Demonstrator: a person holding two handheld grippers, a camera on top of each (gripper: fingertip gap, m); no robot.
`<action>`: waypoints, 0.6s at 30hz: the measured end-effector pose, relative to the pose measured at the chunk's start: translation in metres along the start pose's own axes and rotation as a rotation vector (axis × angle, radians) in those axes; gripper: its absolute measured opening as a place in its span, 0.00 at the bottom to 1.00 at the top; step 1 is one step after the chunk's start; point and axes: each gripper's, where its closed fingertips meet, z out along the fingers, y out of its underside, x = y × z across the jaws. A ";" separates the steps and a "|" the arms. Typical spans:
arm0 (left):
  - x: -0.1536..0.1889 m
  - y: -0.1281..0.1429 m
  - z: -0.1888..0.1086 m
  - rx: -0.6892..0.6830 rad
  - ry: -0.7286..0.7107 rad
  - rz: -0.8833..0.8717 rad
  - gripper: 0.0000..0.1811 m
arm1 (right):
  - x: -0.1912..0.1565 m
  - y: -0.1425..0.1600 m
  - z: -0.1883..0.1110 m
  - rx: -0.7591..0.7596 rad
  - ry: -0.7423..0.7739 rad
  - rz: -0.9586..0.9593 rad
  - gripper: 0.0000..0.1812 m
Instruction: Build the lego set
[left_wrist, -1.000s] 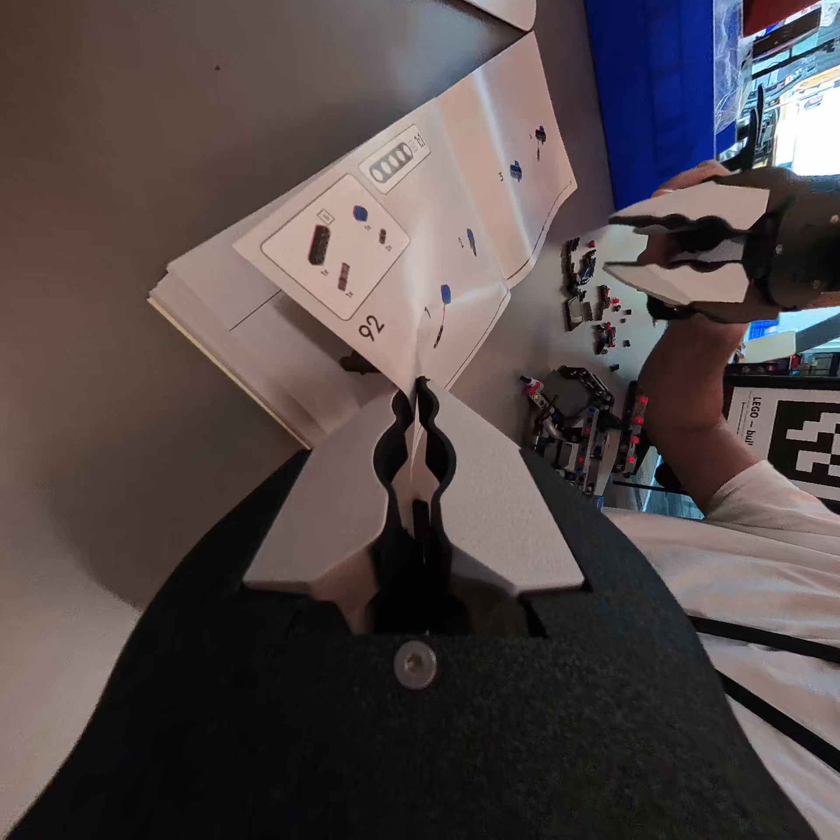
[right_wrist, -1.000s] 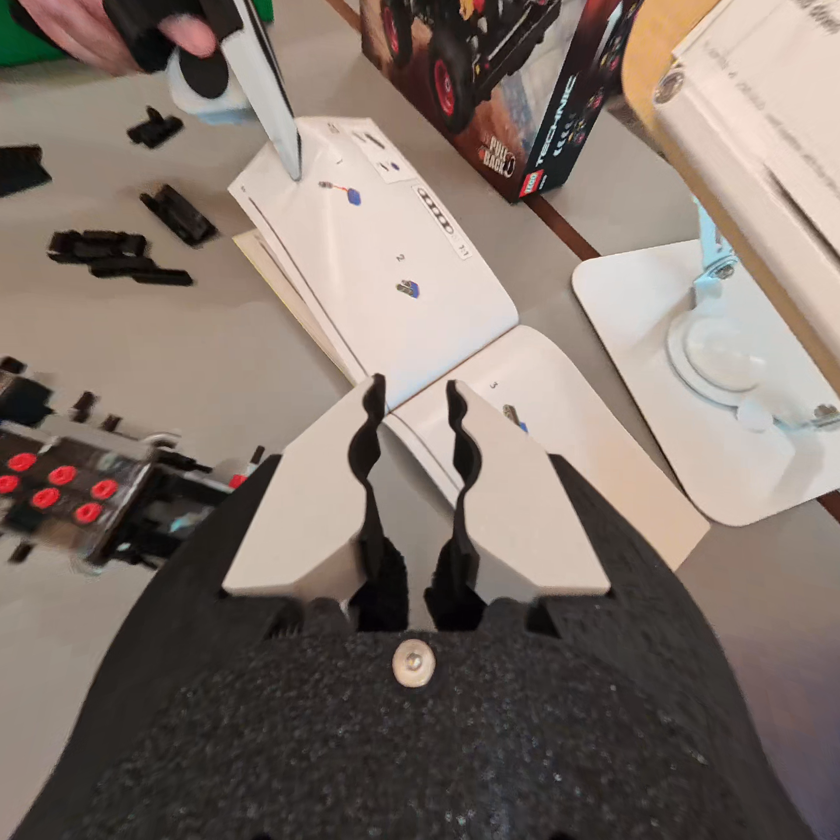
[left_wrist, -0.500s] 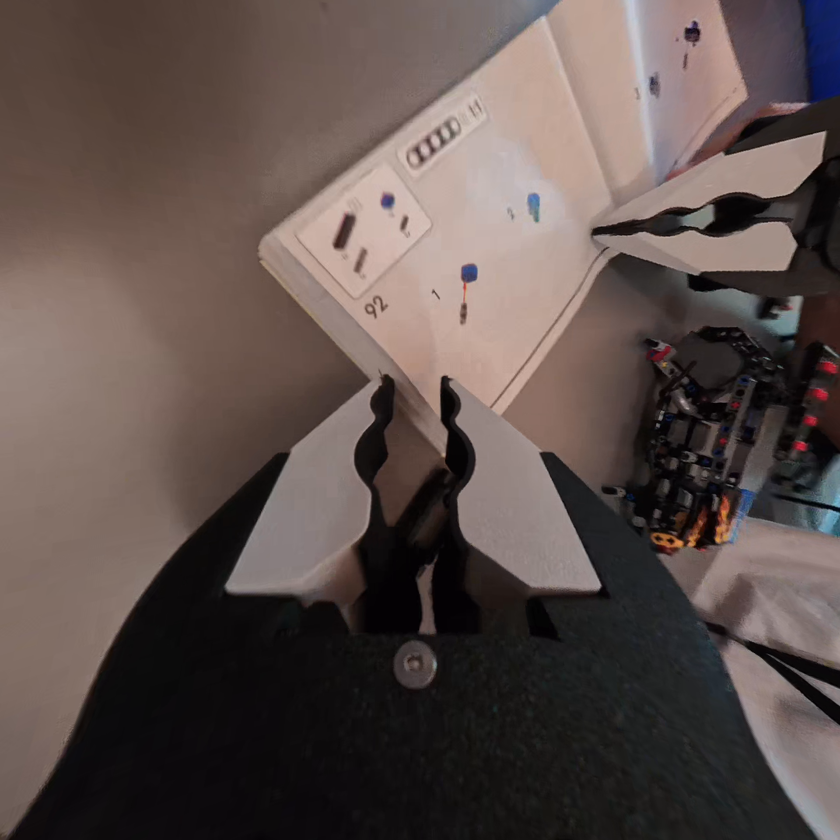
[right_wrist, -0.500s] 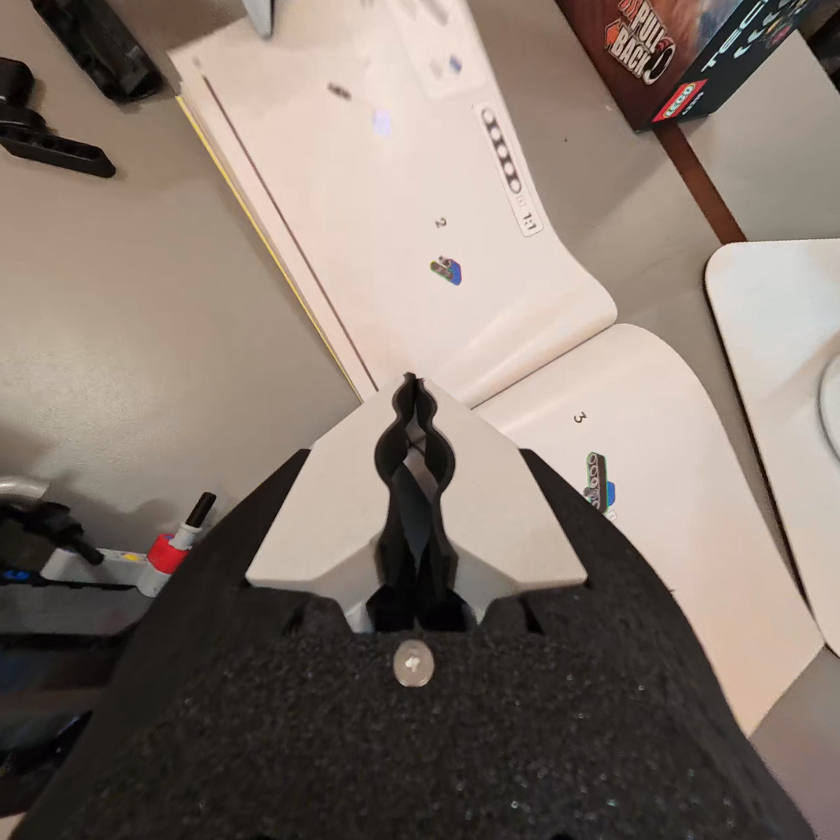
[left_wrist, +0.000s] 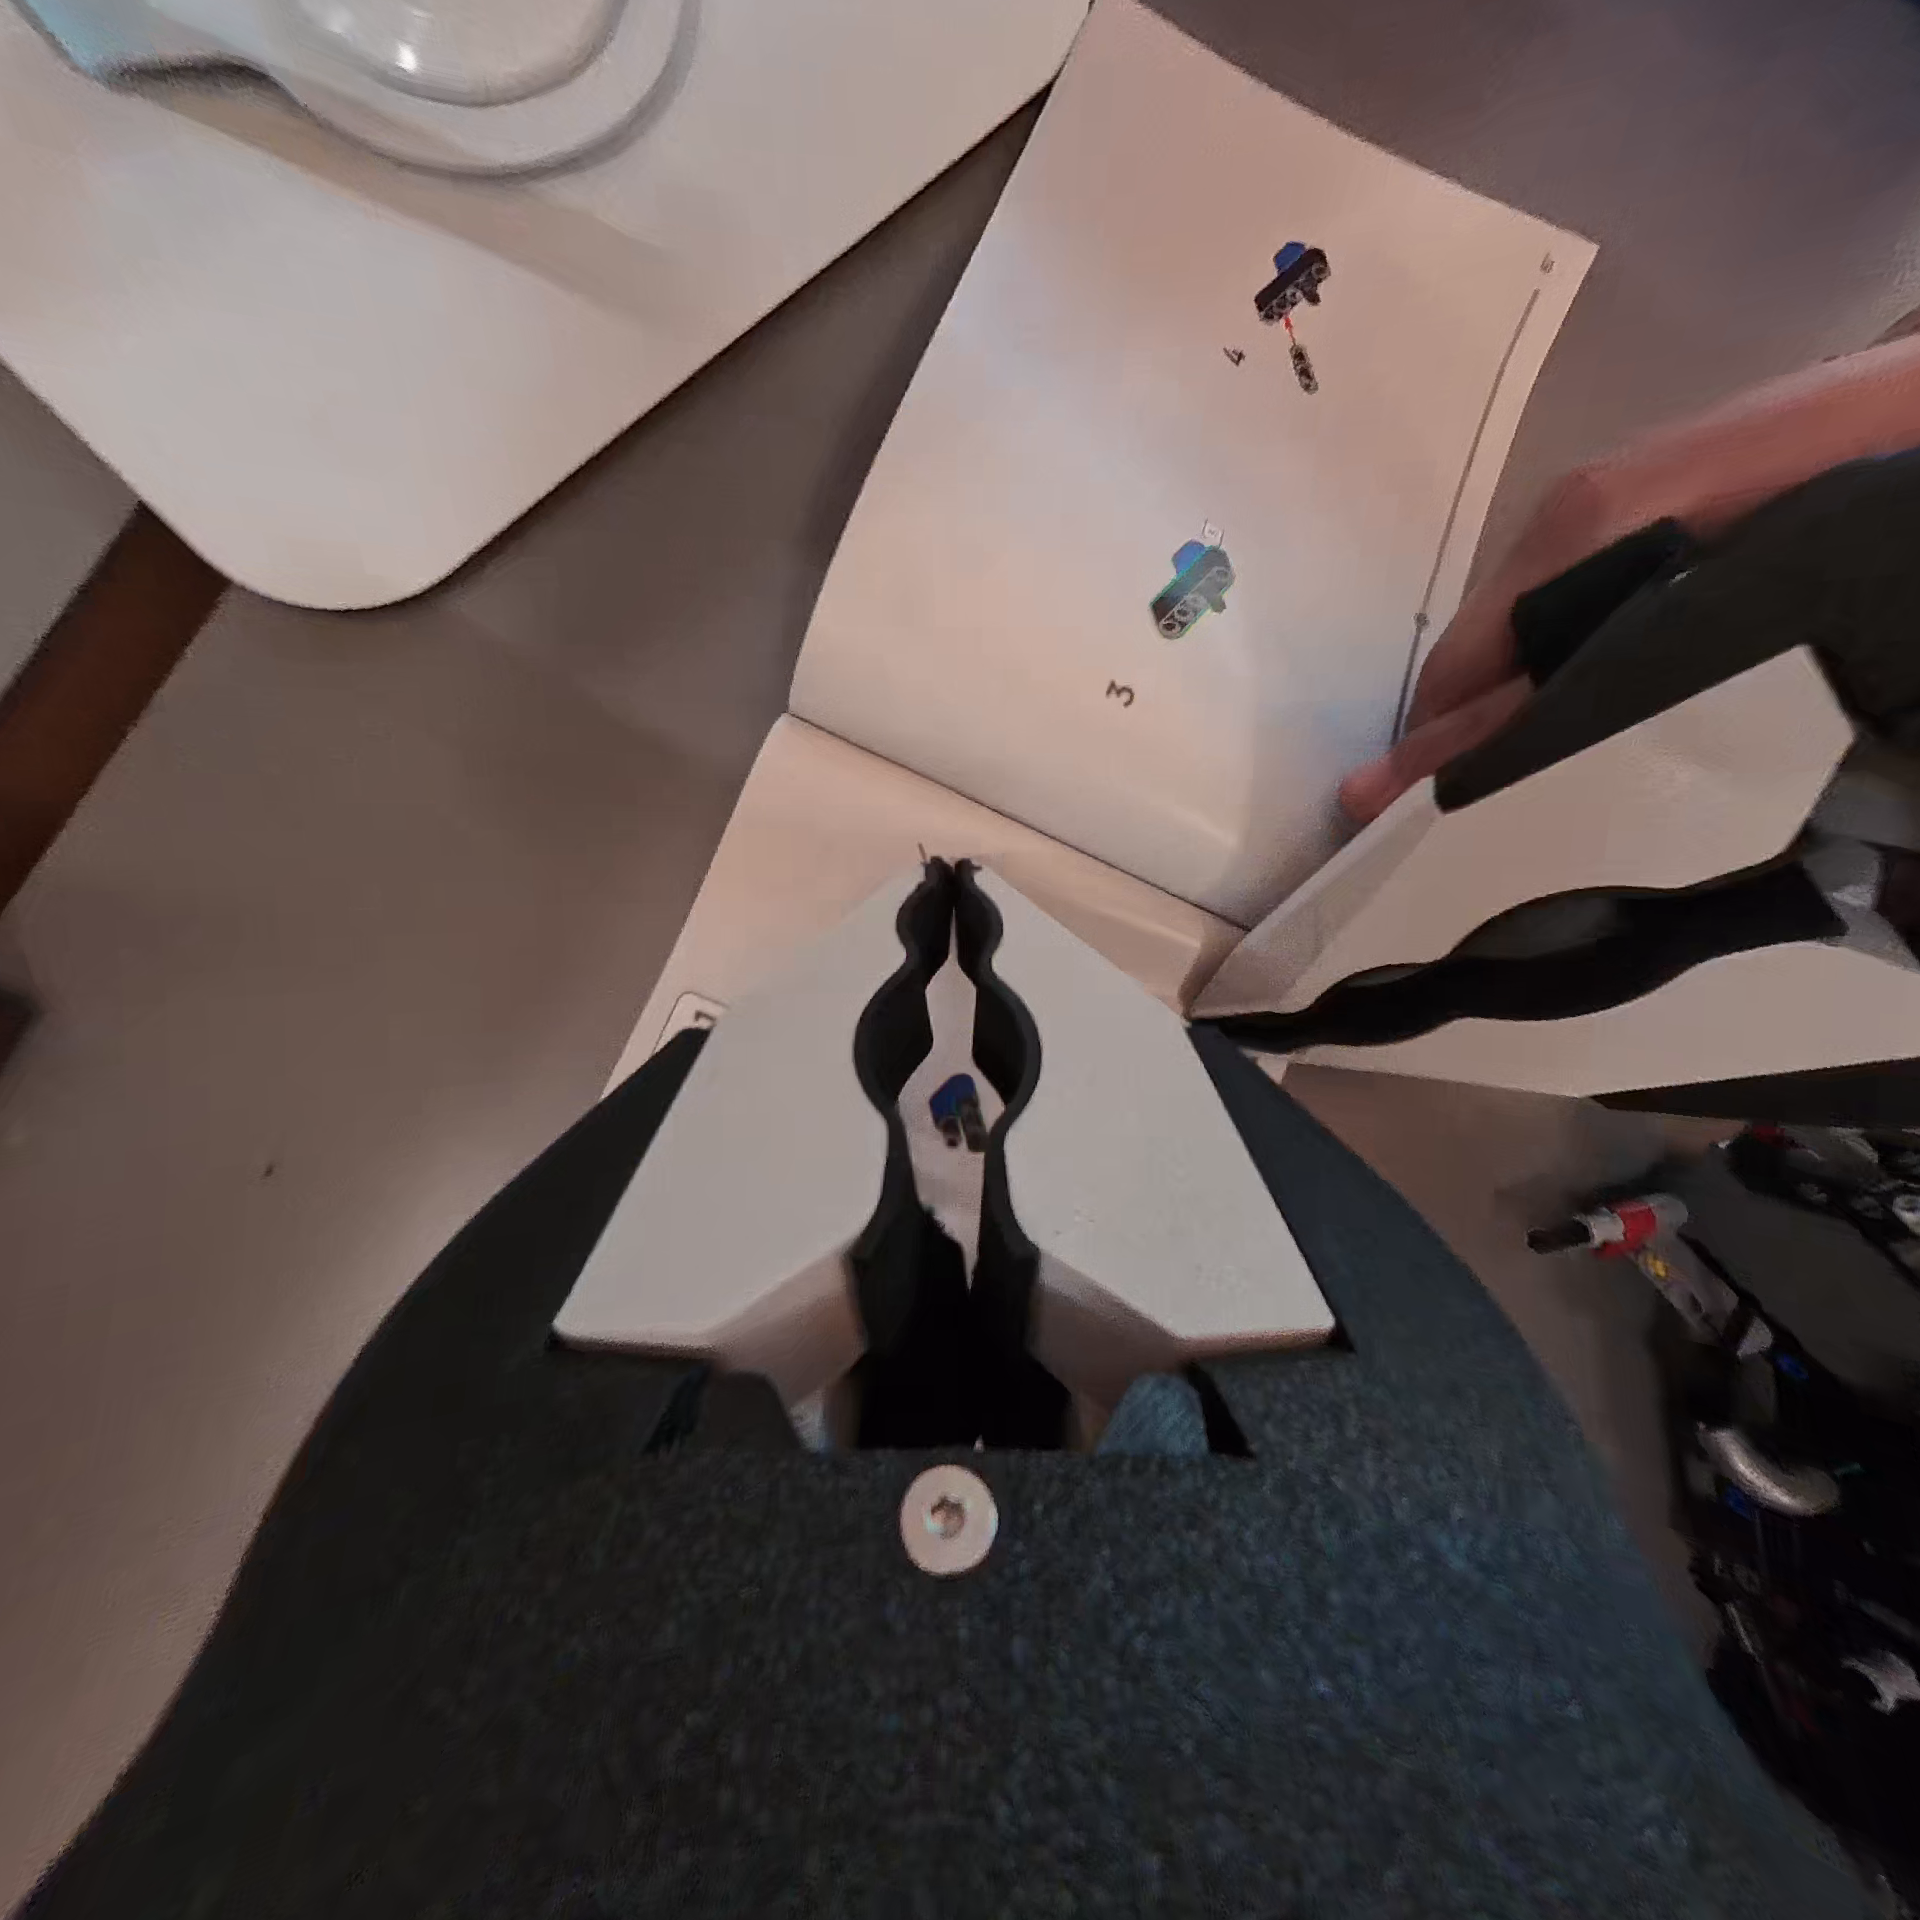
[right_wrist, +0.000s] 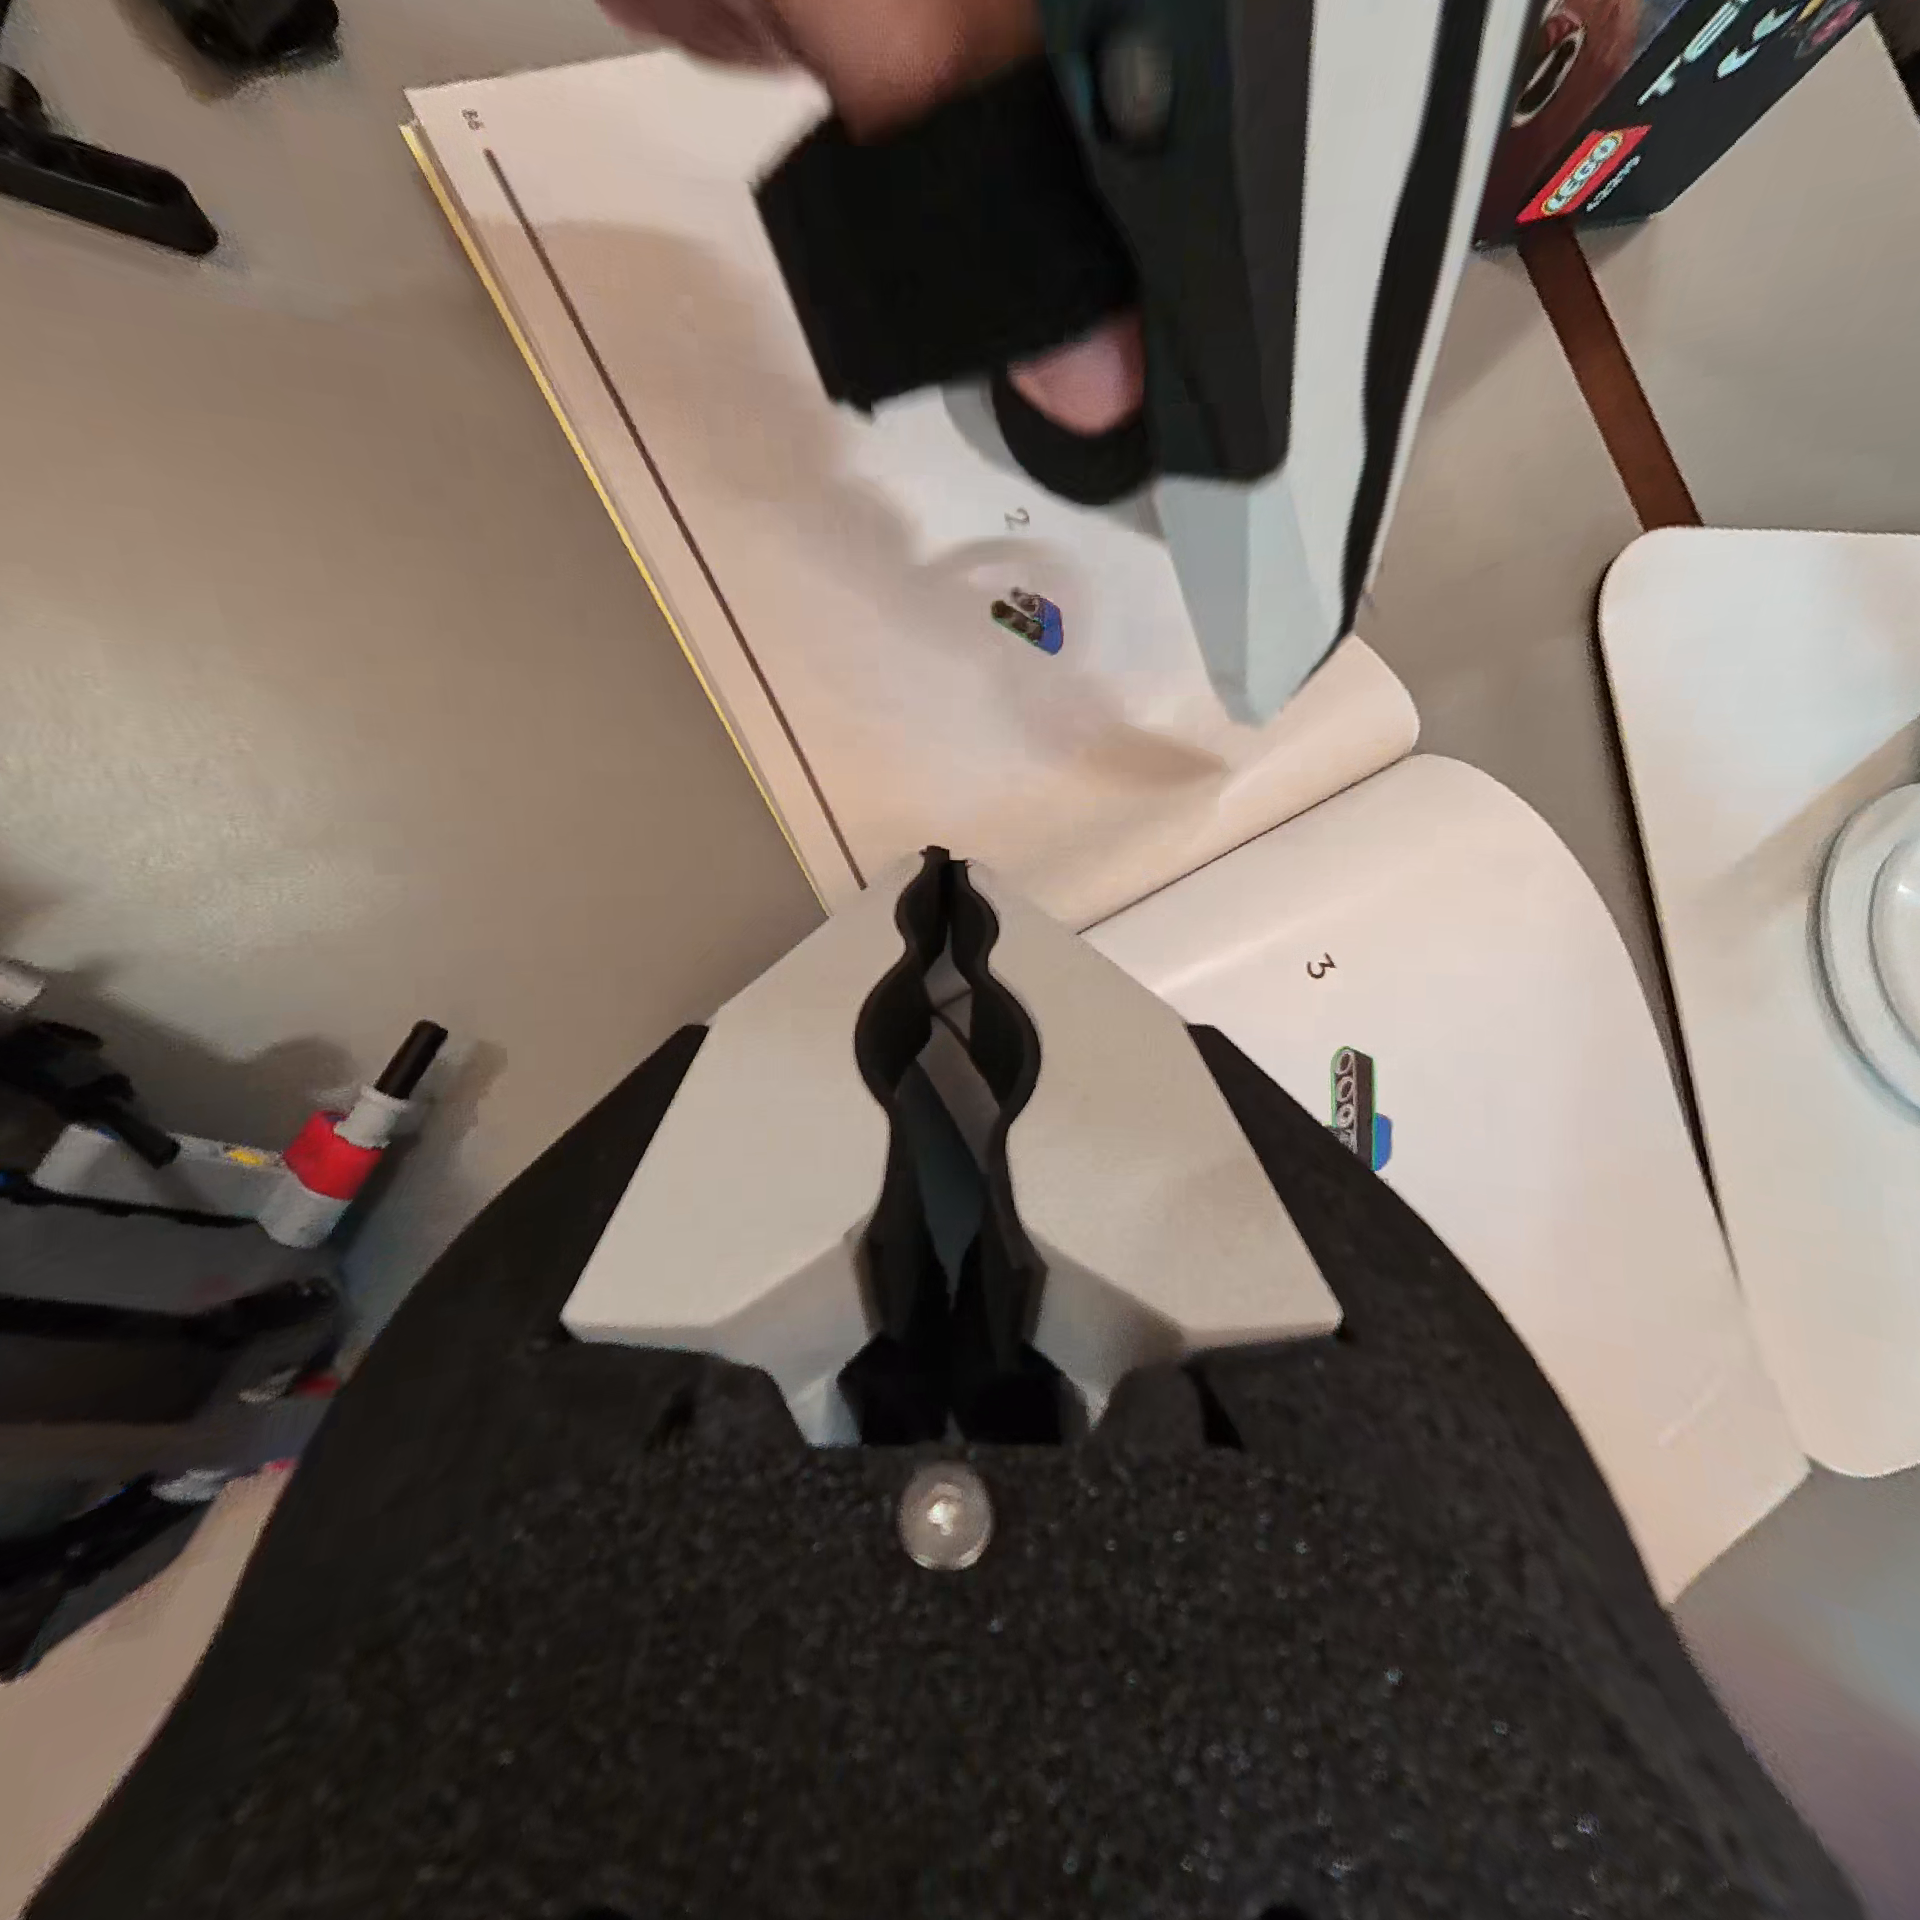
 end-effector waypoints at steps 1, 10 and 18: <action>0.001 0.004 0.008 -0.023 0.014 -0.005 0.00 | 0.001 0.001 -0.001 0.010 -0.007 0.007 0.00; 0.001 0.009 0.013 0.039 0.035 -0.035 0.00 | 0.001 0.004 -0.002 0.001 -0.011 0.061 0.00; 0.040 0.024 -0.148 0.264 0.004 0.070 0.14 | 0.020 -0.031 -0.072 0.221 0.077 0.219 0.03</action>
